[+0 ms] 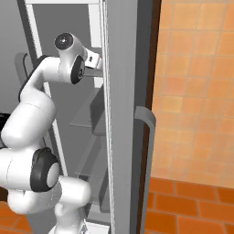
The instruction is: Place one carrot and one fish in each tupperware on the nearby counter, to pack two identical lunches.
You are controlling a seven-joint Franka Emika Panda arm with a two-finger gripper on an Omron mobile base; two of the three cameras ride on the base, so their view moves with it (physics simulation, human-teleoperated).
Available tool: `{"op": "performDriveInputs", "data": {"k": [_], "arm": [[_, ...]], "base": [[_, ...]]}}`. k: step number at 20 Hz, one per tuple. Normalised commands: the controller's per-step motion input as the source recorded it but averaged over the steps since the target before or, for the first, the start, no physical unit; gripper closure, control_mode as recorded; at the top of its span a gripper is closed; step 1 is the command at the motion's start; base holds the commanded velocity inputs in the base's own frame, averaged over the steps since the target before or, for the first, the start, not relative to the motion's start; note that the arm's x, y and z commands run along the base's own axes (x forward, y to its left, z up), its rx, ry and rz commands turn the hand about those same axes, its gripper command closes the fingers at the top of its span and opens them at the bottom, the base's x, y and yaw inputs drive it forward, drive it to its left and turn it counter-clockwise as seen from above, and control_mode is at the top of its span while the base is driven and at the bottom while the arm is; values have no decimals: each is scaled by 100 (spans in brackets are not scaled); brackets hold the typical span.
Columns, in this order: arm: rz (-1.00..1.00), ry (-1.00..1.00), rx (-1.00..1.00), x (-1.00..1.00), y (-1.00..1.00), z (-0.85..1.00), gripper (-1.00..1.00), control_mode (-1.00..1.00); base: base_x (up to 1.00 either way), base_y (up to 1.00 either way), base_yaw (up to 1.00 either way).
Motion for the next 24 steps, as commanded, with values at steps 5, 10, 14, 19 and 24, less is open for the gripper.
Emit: {"op": "performDriveInputs", "data": {"k": [5, 10, 14, 19, 24], "arm": [[0, 0, 0, 97, 0, -30, -100, -100], [0, 0, 0, 100, 0, -34, -100, -100], [0, 4, 0, 100, 0, -25, -100, -100], [0, 13, -3, 24, 0, -49, 100, -100], [0, 3, -1, -9, 0, -23, 100, -100]], "base": [[0, 0, 0], [0, 0, 0], [0, 0, 0], [0, 0, 0], [0, 0, 0]]}}
